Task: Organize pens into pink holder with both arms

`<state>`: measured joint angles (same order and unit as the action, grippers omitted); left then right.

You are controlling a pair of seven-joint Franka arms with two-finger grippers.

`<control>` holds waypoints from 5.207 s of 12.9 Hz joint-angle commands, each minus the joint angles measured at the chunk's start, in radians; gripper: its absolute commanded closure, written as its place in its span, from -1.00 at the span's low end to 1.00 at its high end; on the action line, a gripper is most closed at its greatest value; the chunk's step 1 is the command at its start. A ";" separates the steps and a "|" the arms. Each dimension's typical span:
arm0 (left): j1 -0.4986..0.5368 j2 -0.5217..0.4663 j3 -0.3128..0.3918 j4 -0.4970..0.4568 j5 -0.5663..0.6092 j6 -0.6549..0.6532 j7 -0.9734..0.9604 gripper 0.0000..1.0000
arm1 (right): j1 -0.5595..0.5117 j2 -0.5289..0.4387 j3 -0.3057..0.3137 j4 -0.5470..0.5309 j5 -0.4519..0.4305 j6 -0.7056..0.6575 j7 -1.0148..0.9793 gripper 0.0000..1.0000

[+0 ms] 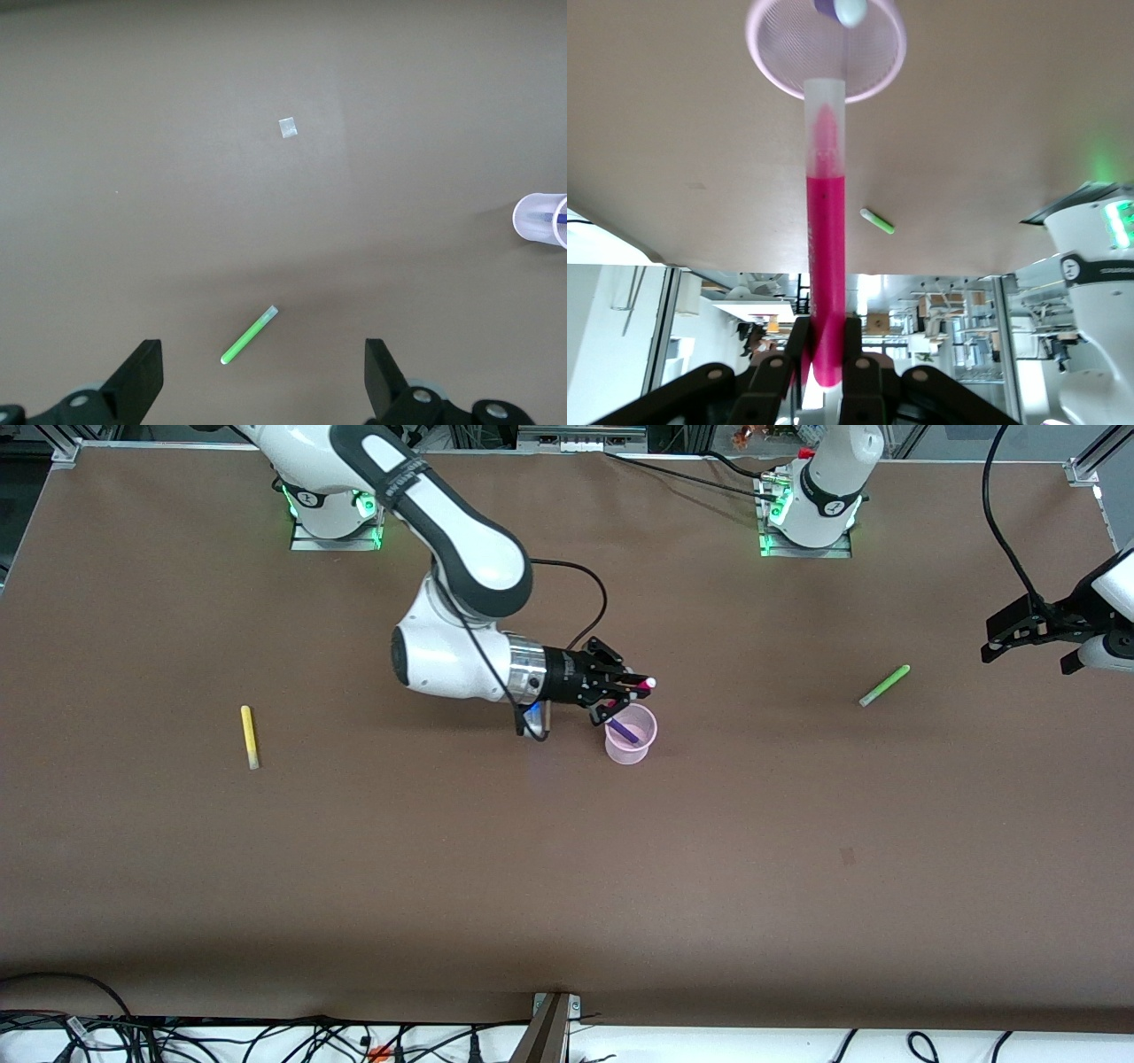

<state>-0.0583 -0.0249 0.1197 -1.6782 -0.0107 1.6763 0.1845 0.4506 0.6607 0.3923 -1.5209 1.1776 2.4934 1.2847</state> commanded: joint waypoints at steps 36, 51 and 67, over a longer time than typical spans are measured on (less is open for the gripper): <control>0.034 0.016 0.002 0.058 0.023 -0.066 -0.033 -1.00 | 0.076 0.174 -0.052 0.173 0.026 0.131 -0.081 -0.37; 0.090 0.033 0.003 0.061 0.023 -0.056 -0.031 -1.00 | 0.072 -0.380 -0.610 -0.062 -0.482 -0.629 -0.758 -1.00; 0.098 0.026 -0.003 0.074 0.023 -0.082 -0.030 -1.00 | -0.398 -0.730 -0.362 -0.121 -1.116 -0.900 -1.266 -1.00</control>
<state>0.0330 -0.0018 0.1262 -1.6280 -0.0060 1.6164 0.1462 0.0725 -0.0867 0.0054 -1.6895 0.0782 1.6051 0.0269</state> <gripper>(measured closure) 0.000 0.000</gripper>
